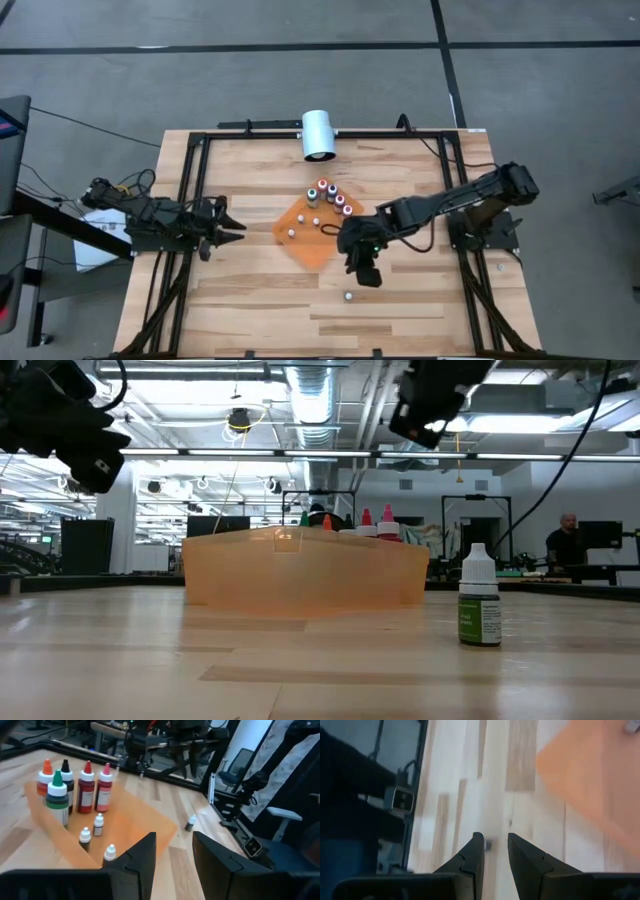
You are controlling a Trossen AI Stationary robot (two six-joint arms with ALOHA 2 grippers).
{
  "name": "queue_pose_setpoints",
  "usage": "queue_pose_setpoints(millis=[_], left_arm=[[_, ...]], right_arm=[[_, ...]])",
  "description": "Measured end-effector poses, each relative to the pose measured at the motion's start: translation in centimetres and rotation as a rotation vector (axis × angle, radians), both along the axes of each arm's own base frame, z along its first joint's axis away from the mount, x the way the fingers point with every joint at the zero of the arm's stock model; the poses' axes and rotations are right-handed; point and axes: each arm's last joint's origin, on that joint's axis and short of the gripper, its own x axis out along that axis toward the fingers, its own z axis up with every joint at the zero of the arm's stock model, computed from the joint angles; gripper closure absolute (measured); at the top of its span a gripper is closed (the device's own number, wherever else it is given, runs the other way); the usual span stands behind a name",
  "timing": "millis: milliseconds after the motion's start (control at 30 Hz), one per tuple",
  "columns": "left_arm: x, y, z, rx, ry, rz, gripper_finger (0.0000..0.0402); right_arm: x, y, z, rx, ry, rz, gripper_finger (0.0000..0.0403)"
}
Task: Pick & Place food coloring
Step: Put the small green food coloring bottle into the orange bin
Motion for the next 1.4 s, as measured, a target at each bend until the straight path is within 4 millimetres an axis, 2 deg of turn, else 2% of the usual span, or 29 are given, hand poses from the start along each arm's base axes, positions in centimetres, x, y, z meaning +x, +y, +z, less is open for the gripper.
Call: queue_pose_setpoints(millis=[233,467,800,933,1167,1333,1400], left_arm=[[-0.1,0.0,-0.6,-0.004,0.065,0.002,0.0283],[-0.2,0.1,-0.9,-0.027,0.109,0.006,0.0283],[-0.2,0.1,-1.0,0.013,0.11,0.002,0.0283],[-0.2,0.1,-1.0,0.014,0.111,0.002,0.0283],[-0.2,0.1,-1.0,0.014,0.112,0.002,0.0283],[-0.2,0.1,-1.0,0.014,0.113,0.002,0.0283],[-0.2,0.1,-1.0,0.014,0.113,0.002,0.0283]], right_arm=[[0.7,-0.7,-0.9,0.005,0.03,-0.041,0.0328],[0.7,-0.8,-0.8,0.108,0.124,-0.225,0.0328],[0.6,-0.5,-0.8,0.11,0.131,-0.226,0.0325],[0.5,-0.2,-0.8,0.11,0.132,-0.218,0.031],[0.2,0.7,-0.8,0.106,0.133,-0.194,0.026],[-0.1,1.9,-0.8,0.101,0.132,-0.154,0.0236],[-0.5,2.9,-0.8,0.075,0.111,-0.083,0.023]])
